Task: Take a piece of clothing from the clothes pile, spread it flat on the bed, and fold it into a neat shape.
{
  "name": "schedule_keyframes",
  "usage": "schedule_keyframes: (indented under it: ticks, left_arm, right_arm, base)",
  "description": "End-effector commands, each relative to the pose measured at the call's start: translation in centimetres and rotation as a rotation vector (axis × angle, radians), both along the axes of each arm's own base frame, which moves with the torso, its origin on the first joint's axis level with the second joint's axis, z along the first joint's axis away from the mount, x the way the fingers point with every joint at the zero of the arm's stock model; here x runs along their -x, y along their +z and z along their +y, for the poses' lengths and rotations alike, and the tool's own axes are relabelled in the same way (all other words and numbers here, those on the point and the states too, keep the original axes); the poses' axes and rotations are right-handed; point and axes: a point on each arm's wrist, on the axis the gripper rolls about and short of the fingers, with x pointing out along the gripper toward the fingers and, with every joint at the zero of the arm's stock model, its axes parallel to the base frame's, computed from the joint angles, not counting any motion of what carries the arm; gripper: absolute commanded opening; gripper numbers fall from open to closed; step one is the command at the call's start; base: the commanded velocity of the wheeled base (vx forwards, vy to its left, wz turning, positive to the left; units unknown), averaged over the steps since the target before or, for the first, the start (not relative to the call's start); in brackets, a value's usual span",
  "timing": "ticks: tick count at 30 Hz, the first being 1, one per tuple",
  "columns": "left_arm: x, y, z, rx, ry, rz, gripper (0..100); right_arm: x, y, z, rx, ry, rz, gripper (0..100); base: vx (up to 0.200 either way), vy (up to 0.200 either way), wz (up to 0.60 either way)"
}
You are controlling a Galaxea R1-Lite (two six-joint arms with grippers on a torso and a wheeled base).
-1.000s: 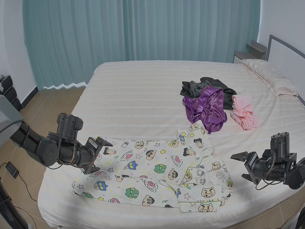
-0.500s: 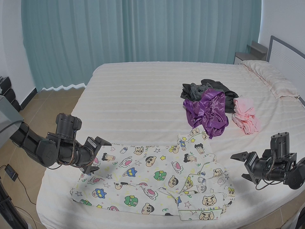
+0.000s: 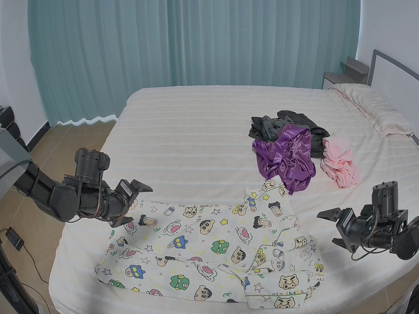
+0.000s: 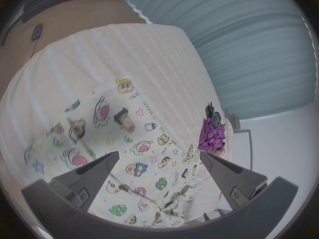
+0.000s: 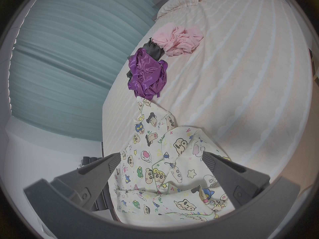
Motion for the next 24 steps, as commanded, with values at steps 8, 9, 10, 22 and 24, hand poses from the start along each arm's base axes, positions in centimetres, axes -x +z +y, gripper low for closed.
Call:
schedule_keyframes:
  ticks: [8,9,10,22,24]
  left_arm:
    - [-8.3,-4.1,4.8,-0.295,-0.226,-0.087,100]
    - [-8.3,-4.1,4.8,-0.295,-0.226,-0.087,100]
    - [-9.4,-4.7,5.6,-0.300,-0.241,-0.098,100]
    - [-10.5,-9.2,8.7,-0.332,-0.385,-0.110,100]
    - [-10.5,-9.5,8.7,-0.297,-0.408,-0.118,100]
  right_arm:
    - [0.3,0.0,0.6,0.108,0.123,-0.038,100]
    - [0.3,0.0,0.6,0.108,0.123,-0.038,100]
    - [0.2,0.0,0.7,0.129,0.144,-0.041,100]
    - [-1.2,-1.4,1.0,0.204,0.215,-0.002,100]
    - [-1.5,-1.7,1.0,0.204,0.216,0.004,100]
  base:
    - [0.000,0.000,0.00]
    - [0.000,0.000,0.00]
    - [0.000,0.000,0.00]
    - [0.000,0.000,0.00]
    - [0.000,0.000,0.00]
